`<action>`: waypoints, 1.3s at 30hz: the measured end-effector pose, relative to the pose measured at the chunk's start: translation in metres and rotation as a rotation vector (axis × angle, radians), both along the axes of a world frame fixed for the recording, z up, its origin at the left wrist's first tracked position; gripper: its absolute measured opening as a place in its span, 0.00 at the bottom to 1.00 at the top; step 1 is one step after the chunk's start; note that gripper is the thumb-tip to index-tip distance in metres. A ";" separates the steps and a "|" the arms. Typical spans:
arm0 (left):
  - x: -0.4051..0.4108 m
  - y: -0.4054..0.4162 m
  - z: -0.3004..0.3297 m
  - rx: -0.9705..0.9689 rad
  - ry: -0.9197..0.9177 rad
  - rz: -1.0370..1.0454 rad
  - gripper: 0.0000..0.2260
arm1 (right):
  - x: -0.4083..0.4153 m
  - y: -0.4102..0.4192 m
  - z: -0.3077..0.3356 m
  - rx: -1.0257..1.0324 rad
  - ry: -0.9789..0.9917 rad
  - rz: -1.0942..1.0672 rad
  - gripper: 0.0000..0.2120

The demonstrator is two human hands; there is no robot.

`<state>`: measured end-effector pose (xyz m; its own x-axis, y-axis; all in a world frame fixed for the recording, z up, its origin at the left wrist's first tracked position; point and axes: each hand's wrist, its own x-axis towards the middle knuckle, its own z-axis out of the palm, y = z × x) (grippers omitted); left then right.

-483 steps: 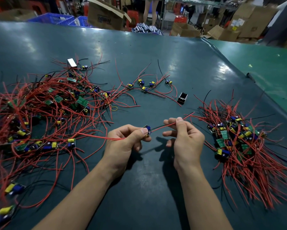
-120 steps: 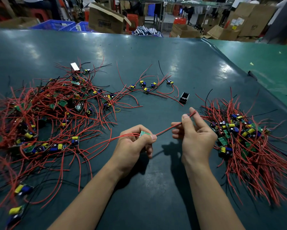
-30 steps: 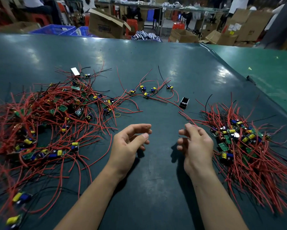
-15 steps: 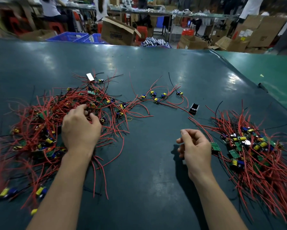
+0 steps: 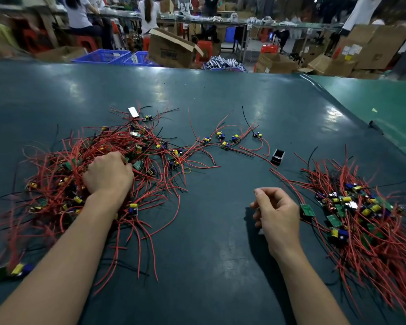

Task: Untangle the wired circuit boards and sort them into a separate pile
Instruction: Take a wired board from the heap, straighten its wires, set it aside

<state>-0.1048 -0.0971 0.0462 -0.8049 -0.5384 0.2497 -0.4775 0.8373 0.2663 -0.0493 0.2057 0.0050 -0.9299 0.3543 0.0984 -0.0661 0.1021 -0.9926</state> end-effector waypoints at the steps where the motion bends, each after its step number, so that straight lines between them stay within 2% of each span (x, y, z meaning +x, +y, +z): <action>1: -0.003 -0.001 0.001 0.009 0.010 0.006 0.14 | 0.000 0.000 -0.001 0.008 0.004 0.003 0.06; 3: -0.010 -0.004 0.005 0.017 -0.036 0.028 0.21 | -0.001 0.000 -0.002 0.026 0.004 0.009 0.06; 5: -0.016 -0.004 0.007 0.006 -0.100 0.037 0.23 | -0.002 0.000 -0.004 0.035 0.002 0.010 0.07; 14: -0.030 -0.007 0.017 0.068 -0.252 0.040 0.18 | -0.002 0.000 -0.006 0.070 -0.014 0.032 0.07; 19: -0.027 -0.009 0.024 0.042 -0.267 0.025 0.14 | 0.000 0.000 -0.004 0.085 -0.011 0.044 0.07; 21: -0.023 -0.007 0.024 0.046 -0.246 0.010 0.12 | 0.001 0.000 -0.004 0.086 -0.014 0.052 0.07; 26: -0.010 -0.002 0.043 0.024 -0.088 0.076 0.17 | 0.001 0.000 -0.005 0.106 -0.019 0.066 0.08; 33: 0.005 -0.002 0.077 0.079 -0.017 0.111 0.07 | 0.004 -0.002 -0.001 0.147 -0.031 0.091 0.08; 36: 0.014 0.005 0.087 0.012 -0.012 0.106 0.05 | 0.004 -0.003 0.001 0.172 -0.035 0.095 0.08; 39: 0.021 0.018 0.099 -0.015 0.080 0.055 0.08 | 0.005 -0.004 0.003 0.173 -0.043 0.096 0.07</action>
